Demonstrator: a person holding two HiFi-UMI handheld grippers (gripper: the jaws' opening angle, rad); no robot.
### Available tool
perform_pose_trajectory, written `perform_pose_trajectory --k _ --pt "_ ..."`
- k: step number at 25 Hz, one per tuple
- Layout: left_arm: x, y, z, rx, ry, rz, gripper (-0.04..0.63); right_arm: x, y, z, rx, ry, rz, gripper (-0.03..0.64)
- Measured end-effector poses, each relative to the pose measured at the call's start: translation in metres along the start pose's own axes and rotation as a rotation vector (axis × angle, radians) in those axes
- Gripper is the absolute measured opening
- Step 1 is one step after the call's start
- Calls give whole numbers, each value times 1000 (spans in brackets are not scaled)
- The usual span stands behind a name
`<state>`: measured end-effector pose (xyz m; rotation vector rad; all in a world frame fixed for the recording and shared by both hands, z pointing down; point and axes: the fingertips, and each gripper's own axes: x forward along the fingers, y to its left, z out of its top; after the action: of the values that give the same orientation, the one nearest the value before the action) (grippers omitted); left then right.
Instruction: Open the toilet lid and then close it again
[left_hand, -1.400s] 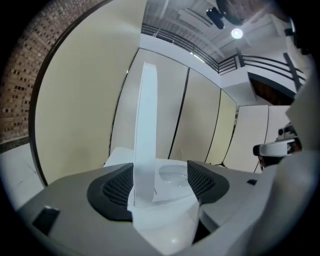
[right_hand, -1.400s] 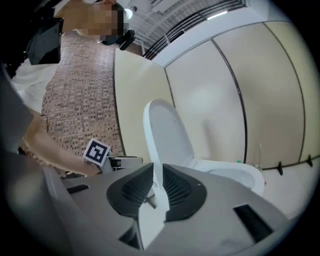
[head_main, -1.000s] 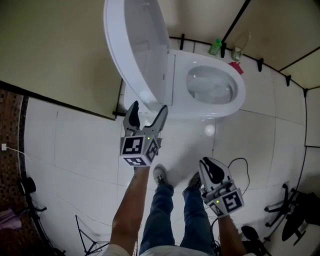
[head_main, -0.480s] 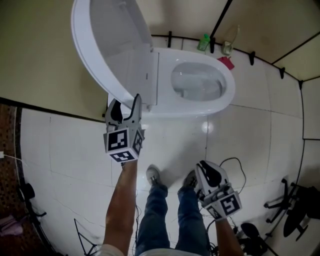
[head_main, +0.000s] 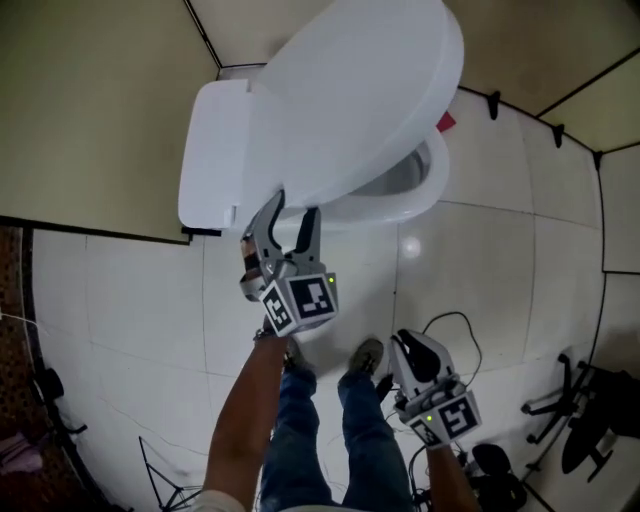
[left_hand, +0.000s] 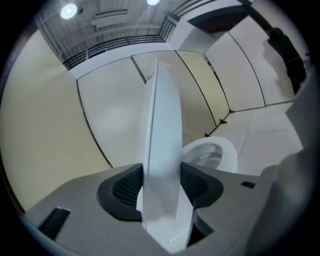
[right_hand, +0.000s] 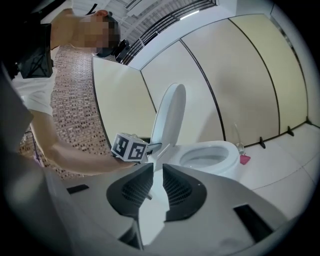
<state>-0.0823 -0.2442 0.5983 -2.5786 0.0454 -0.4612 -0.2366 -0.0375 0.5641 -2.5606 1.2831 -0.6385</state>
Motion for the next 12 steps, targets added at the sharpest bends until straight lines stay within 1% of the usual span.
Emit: perform_pose_trajectory --k 3,6,9,12 --pt "4 -15 0 97 3 26 233 -20 -25 -8 32 11 -20 52" --pt "9 -35 -5 192 10 24 233 -38 -45 -21 62 30 -35 52" --pt "17 -52 -15 296 34 27 235 -46 -55 -29 69 42 -46 52" --pt "25 -70 -25 415 50 26 235 -52 -62 -34 82 45 -48 52"
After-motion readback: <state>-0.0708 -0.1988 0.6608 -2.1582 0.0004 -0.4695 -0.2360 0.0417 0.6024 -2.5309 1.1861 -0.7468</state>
